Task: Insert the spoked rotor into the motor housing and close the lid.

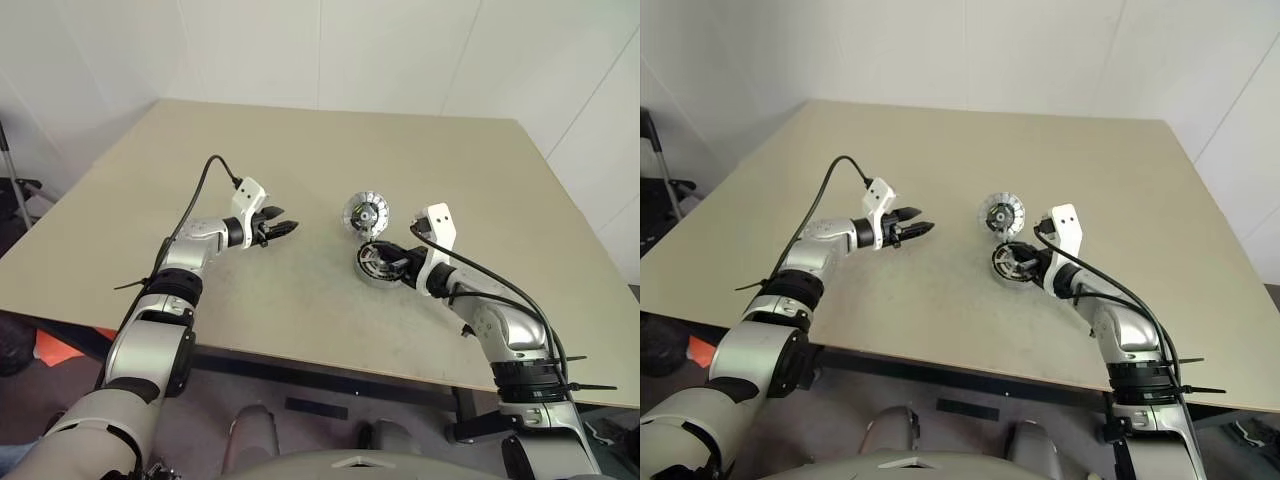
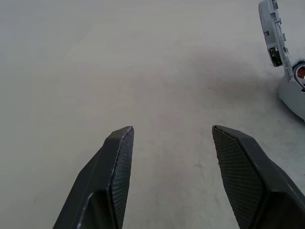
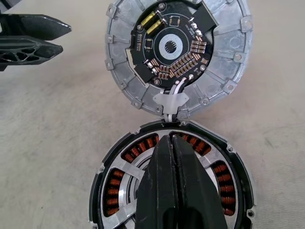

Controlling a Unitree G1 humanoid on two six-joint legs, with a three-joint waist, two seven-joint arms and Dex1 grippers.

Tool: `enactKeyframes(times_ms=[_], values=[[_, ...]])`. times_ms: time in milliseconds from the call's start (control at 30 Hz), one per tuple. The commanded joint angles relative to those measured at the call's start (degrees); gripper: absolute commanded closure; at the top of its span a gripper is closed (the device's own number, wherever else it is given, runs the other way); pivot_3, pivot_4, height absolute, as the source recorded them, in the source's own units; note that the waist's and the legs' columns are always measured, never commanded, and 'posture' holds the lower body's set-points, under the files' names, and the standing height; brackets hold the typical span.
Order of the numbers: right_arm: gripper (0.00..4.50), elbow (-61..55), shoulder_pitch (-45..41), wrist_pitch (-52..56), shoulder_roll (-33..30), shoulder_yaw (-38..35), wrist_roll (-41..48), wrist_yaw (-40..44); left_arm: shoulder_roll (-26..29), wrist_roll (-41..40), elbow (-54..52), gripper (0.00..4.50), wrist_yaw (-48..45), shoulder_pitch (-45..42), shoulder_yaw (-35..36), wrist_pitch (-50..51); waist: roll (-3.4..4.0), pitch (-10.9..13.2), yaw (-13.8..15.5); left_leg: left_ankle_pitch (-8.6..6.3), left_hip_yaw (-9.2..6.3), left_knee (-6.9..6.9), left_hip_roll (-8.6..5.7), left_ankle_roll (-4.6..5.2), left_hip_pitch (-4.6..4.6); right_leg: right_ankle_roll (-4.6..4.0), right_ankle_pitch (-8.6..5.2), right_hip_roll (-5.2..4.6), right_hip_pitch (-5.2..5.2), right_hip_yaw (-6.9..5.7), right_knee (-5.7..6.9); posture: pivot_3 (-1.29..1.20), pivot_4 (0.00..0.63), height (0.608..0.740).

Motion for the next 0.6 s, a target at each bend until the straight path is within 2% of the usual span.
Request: enactKeyframes(times_ms=[33, 100, 233, 333, 467, 600], values=[[4.49, -8.39, -3.67, -1.11, -2.35, -2.29, 3.25, 3.36, 0.50, -0.61, -1.45, 1.73, -0.04, -1.13, 1.04, -0.57, 0.00, 0.00, 0.00, 0.00, 0.00, 0.00, 0.00, 0.01, -0.01, 0.00, 0.00, 0.00, -0.01, 0.00, -0.01, 0.00, 0.000, 0.740], [4.49, -10.21, -5.75, -1.03, -6.34, -0.39, 2.02, 6.88, 0.38, -0.53, -1.15, 1.73, -0.06, -1.40, 0.95, -0.69, 0.00, 0.00, -0.07, -0.01, 0.00, 0.00, -0.01, 0.02, -0.01, 0.00, 0.00, 0.00, -0.02, 0.01, -0.01, 0.00, 0.000, 0.740], [4.49, -11.01, -8.26, -4.36, -19.29, 8.33, -3.77, 20.40, 0.01, -0.14, -0.90, 1.73, -0.04, -1.89, 0.55, -1.22, -0.01, 0.00, 0.12, -0.01, -0.01, 0.01, 0.02, 0.01, 0.09, 0.00, 0.00, 0.02, 0.09, 0.01, -0.01, 0.00, 0.000, 0.740], [3.90, -10.33, -10.44, -12.69, -29.69, 17.15, -11.94, 32.63, -0.50, -0.44, -1.95, 1.73, -0.05, -1.63, 0.51, -0.93, -0.02, 0.01, 0.60, -0.02, -0.02, 0.00, 0.01, 0.04, 0.04, 0.00, 0.00, 0.01, 0.10, 0.00, -0.05, 0.00, 0.000, 0.740], [2.63, -5.01, -15.17, -20.08, -30.33, 21.67, -18.10, 36.06, -1.04, -0.65, -3.67, 1.73, 0.24, -0.08, 0.41, -0.61, -0.05, 0.03, 0.25, -0.04, 0.01, 0.06, 0.01, 0.08, 0.01, 0.00, 0.00, 0.00, 0.05, 0.02, -0.02, 0.00, 0.000, 0.740], [2.63, -0.18, -17.41, -25.67, -28.19, 24.71, -21.27, 39.57, -1.25, -0.75, -6.35, 1.73, 0.60, 2.34, 0.50, 0.40, -0.05, 0.03, -0.12, -0.06, 0.01, 0.08, 0.05, 0.12, 0.05, -0.01, 0.00, 0.02, 0.04, 0.01, 0.07, 0.00, 0.000, 0.740]])
